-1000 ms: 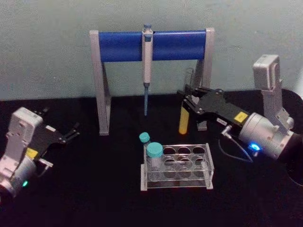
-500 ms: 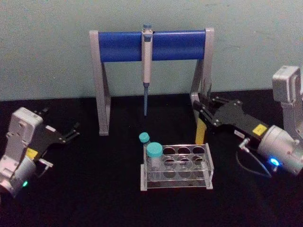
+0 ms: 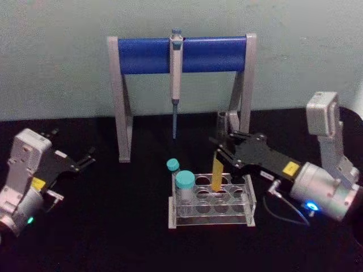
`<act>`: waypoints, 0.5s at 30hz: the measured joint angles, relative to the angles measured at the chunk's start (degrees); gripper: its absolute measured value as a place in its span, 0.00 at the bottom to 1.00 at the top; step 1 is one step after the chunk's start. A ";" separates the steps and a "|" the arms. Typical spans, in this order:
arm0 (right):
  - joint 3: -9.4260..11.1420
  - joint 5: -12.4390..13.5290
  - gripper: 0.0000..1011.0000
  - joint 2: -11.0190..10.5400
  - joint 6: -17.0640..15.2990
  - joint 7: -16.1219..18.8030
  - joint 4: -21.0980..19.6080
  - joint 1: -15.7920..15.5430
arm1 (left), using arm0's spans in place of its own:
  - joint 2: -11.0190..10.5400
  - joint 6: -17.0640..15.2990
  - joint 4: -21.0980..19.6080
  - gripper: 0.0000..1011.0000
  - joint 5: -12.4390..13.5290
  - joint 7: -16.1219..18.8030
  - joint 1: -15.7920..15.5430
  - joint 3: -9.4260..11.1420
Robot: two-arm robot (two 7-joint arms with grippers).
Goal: Pick up the test tube from the test tube rack, shake it, then place it back into the test tube rack.
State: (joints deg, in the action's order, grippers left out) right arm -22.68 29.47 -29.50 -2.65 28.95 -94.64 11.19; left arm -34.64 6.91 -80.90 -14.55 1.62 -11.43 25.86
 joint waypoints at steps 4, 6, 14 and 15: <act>-1.16 -0.16 0.22 1.24 0.64 0.97 3.23 3.02 | 0.00 0.00 0.00 1.00 0.00 0.00 0.00 0.00; -1.56 -0.32 0.22 1.89 1.09 1.40 5.04 4.67 | 0.00 0.00 0.00 1.00 0.00 0.00 0.00 0.00; -1.87 -0.75 0.22 3.05 2.28 1.85 9.58 8.21 | 0.00 0.00 0.00 1.00 0.00 0.00 0.00 0.00; -1.83 -0.76 0.22 3.06 2.33 1.84 9.79 8.33 | 0.00 0.00 0.00 1.00 0.00 0.00 0.00 0.00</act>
State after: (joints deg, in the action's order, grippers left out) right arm -24.51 28.71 -26.43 -0.32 30.79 -84.85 19.51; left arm -34.65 6.91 -80.90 -14.55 1.62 -11.43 25.86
